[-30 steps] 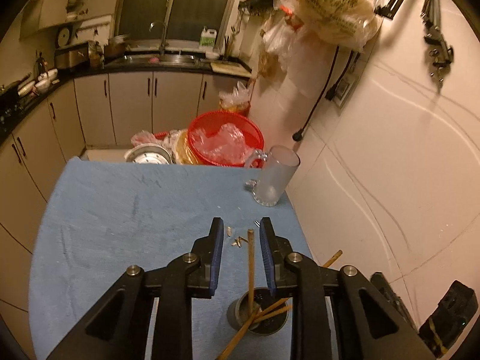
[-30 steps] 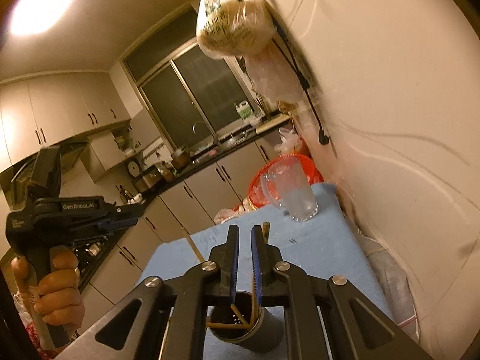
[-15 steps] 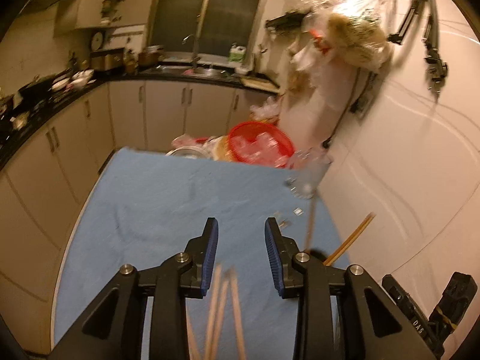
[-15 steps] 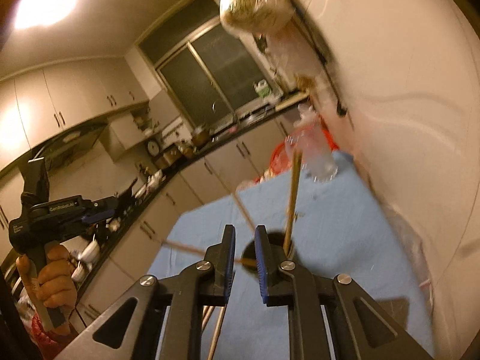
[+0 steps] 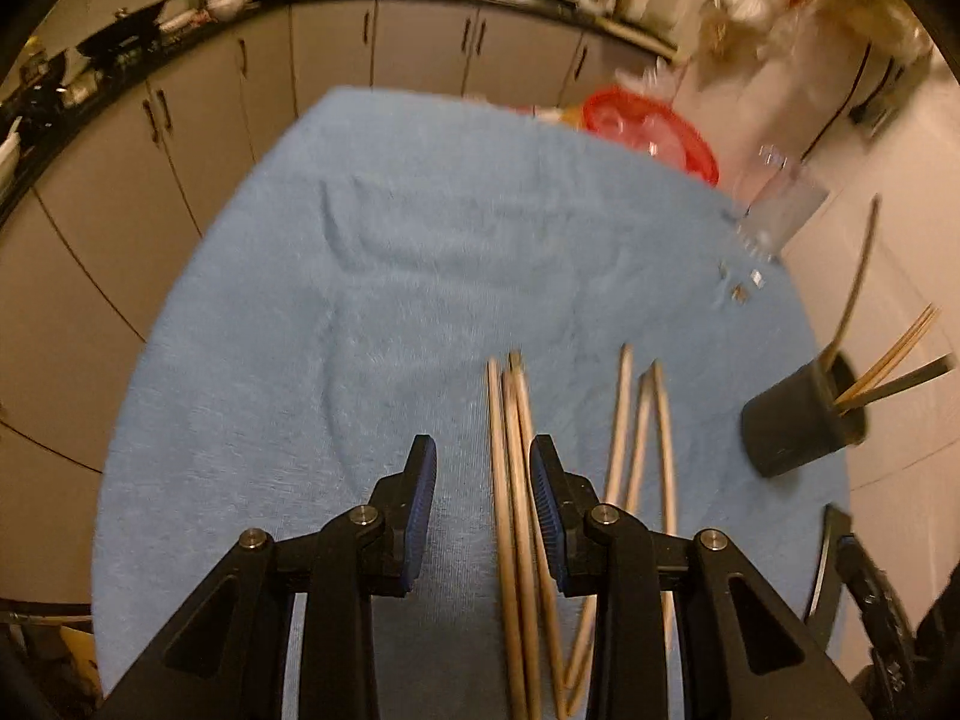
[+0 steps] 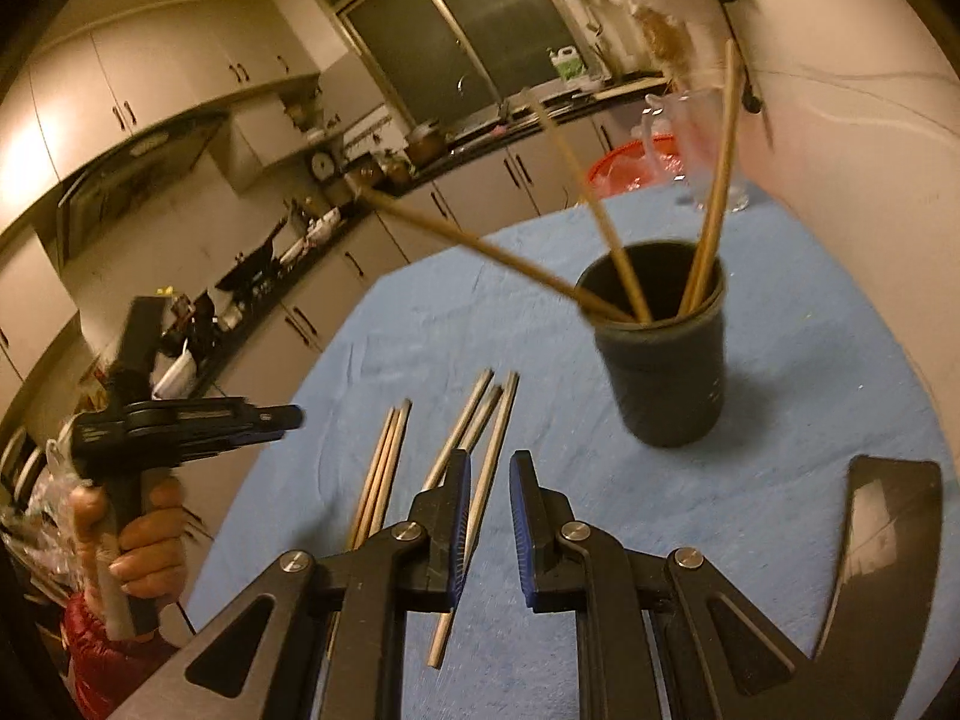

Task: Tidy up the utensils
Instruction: 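Move both tools down to the loose chopsticks and grasp one with the left tool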

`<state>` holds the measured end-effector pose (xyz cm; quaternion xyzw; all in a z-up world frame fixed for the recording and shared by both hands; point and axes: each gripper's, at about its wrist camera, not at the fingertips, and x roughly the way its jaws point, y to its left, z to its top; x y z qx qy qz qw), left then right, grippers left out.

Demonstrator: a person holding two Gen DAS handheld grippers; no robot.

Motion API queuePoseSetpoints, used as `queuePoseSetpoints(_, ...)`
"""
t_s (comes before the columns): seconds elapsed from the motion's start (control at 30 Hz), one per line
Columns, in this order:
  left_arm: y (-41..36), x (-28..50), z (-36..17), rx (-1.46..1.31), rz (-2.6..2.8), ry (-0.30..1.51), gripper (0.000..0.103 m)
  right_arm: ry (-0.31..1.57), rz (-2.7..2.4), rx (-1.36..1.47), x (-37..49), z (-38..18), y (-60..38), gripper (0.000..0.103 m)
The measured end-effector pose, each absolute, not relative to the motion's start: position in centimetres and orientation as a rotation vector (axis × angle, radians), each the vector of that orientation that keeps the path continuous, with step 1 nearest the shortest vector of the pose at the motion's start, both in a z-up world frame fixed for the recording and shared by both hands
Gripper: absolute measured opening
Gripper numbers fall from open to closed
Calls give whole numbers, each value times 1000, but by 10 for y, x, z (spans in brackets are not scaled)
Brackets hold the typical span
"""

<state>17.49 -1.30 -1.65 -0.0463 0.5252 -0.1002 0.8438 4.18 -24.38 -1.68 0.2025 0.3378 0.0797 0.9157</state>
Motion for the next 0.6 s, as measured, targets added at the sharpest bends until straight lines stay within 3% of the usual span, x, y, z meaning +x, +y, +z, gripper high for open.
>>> queuePoseSetpoints(0.53,-46,206,-80,3,-169,1201,32,723,142,405,43,-22,-243,15)
queuePoseSetpoints(0.6,-49,208,-81,21,-153,1196,23,732,144,395,46,-23,-239,15)
